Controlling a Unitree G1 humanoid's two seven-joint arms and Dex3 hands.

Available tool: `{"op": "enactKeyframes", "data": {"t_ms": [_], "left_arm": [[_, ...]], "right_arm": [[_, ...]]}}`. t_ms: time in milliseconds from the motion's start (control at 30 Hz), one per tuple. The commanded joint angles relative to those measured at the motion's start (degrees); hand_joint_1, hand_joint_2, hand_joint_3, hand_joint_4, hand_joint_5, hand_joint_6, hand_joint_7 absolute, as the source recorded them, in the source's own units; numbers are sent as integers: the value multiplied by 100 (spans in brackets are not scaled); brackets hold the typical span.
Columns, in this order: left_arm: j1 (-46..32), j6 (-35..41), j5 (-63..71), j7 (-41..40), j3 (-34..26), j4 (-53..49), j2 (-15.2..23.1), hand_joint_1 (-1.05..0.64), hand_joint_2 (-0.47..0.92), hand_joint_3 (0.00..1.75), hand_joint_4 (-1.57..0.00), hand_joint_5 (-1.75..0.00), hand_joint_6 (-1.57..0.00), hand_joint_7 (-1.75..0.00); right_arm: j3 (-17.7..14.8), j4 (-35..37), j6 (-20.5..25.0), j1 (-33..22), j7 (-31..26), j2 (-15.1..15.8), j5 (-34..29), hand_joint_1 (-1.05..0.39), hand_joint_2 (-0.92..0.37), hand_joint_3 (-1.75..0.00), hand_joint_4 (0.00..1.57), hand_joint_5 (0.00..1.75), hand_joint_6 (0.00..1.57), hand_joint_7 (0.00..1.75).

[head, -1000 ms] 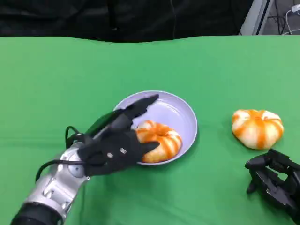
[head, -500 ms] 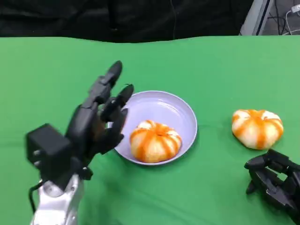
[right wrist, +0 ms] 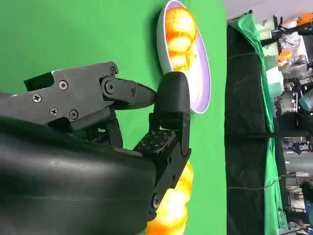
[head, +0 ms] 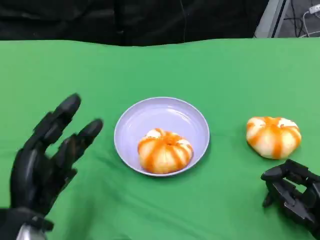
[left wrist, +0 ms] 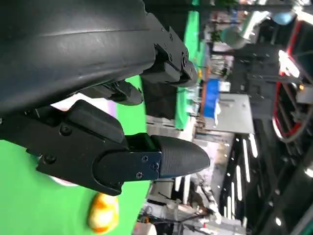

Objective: Grasp the bread from the table and place it into the plate.

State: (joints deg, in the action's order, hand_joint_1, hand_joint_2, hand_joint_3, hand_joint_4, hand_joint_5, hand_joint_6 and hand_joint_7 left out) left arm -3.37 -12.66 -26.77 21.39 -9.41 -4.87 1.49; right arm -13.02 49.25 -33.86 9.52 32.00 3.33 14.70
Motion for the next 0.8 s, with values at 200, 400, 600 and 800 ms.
{"op": "enactKeyframes", "data": {"t_ms": [200, 400, 600, 800], "left_arm": [[-423, -353, -34, 478, -469, -285, 256, -70, 92, 46, -69, -3, -51, -2], [-614, -689, -12, 1042, -648, -821, 440, -61, 92, 43, -68, -1, -50, -1], [-560, -1311, 93, 1414, -781, -1552, 471, -21, 92, 35, -72, -2, -57, -3], [-426, -1844, 395, 1277, -811, -2002, 471, 15, 92, 58, -79, -3, -70, -5]], "right_arm": [[-66, 58, 15, 49, 32, 129, 75, -25, -92, -46, 65, 169, 78, 104], [-72, 35, 59, 57, 28, 131, 91, -25, -92, -46, 64, 170, 77, 104], [-86, 61, 56, 66, 55, 142, 101, -25, -92, -46, 64, 170, 77, 103], [-97, 78, 65, 80, 53, 157, 102, -25, -92, -45, 65, 169, 78, 103]]}}
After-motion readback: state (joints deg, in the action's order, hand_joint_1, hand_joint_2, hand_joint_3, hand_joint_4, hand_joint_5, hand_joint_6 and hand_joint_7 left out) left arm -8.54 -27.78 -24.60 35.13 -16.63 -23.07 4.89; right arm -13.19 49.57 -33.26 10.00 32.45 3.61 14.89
